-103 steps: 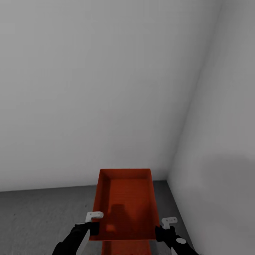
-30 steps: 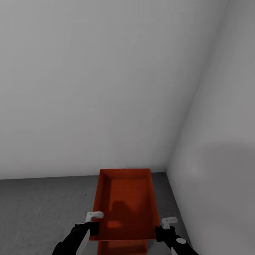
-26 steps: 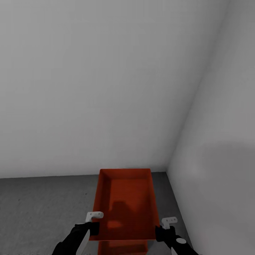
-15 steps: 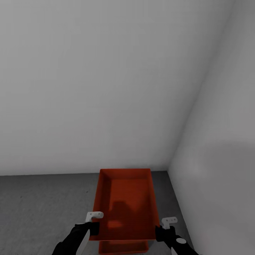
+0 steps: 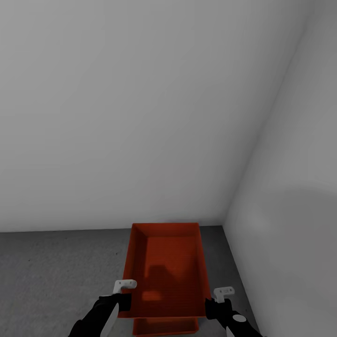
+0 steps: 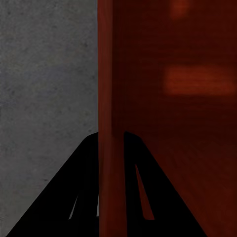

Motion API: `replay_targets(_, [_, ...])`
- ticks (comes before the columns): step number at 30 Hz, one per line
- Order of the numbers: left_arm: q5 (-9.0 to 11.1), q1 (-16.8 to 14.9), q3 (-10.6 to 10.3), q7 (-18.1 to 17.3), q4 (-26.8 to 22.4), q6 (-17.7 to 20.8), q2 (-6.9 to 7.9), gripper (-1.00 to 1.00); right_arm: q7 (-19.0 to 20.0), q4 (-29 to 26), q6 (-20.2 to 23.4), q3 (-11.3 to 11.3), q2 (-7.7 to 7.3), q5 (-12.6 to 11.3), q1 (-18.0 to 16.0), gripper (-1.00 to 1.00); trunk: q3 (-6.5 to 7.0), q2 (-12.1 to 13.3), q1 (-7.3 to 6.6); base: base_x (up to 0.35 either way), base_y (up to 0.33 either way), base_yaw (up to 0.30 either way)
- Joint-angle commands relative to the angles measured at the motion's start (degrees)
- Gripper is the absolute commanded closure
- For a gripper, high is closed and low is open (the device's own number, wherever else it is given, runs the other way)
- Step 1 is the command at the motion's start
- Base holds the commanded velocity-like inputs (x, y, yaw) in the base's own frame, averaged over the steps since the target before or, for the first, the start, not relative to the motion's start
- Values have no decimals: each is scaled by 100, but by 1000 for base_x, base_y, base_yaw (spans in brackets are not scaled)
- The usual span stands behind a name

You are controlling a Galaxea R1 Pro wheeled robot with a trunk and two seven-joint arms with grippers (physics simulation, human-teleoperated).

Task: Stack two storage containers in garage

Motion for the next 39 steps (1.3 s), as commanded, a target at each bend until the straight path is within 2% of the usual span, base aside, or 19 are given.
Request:
replay_targets(1, [-92,-8,182,32,-12,47,-9,100,19,-12,-23,325,-3,13,3,100,-9,-9,2,0,8,0])
replay_targets(25, [-92,-8,182,32,-12,47,-11,100,19,-12,-23,323,-3,5,3,100,-9,-9,2,0,1,2])
replay_targets(39, [-92,-8,182,32,-12,47,-18,100,19,-12,-23,320,-3,4,3,100,-9,-9,2,0,0,194])
